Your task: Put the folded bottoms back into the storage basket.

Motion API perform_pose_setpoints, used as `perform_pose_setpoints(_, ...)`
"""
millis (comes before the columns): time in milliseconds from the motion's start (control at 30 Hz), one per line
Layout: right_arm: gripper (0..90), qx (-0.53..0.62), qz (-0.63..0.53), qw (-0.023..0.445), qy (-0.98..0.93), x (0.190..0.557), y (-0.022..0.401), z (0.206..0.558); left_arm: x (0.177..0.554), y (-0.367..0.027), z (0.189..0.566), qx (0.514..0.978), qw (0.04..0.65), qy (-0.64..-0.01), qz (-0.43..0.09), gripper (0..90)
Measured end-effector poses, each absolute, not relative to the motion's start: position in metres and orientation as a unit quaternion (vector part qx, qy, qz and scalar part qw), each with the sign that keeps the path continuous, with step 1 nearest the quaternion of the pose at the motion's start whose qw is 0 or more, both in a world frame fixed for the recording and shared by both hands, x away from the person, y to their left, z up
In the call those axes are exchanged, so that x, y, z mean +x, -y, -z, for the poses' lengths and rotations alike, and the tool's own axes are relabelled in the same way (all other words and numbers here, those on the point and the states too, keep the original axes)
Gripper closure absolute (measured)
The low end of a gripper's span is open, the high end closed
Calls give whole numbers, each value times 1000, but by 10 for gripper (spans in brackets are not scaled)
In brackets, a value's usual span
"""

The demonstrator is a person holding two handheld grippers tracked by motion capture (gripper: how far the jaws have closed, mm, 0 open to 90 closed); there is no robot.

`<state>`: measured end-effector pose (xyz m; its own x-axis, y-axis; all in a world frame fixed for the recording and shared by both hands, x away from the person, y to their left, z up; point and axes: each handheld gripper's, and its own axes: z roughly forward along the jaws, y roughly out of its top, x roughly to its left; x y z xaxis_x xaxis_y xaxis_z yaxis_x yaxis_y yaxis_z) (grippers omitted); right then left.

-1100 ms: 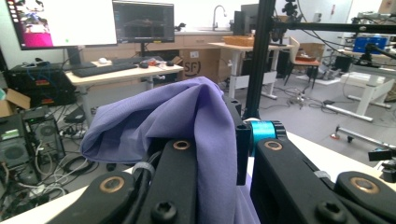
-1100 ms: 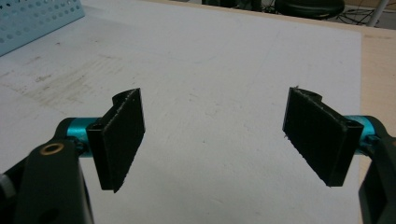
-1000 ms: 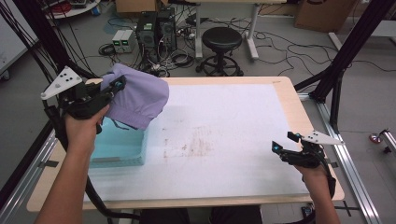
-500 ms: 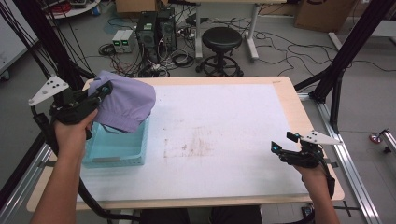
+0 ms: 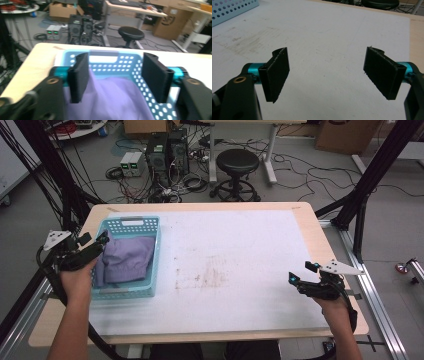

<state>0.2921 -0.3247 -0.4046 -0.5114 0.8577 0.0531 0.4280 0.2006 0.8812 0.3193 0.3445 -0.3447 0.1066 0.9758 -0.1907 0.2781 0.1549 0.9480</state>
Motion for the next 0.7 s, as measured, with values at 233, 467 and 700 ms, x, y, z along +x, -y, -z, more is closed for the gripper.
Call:
perform_pose_setpoints(233,210,432,-456,233,-742,293,320,405,314,-344,334,555,525,-542,-350,331)
perform_pose_setpoints(467,210,426,-456,235,-745,293,319,403,312,-322,335,565,567,-503,-327,280)
perform_pose_setpoints(700,210,425,-461,236,-743,294,318,401,313,-287,344,584,597,-464,-295,221)
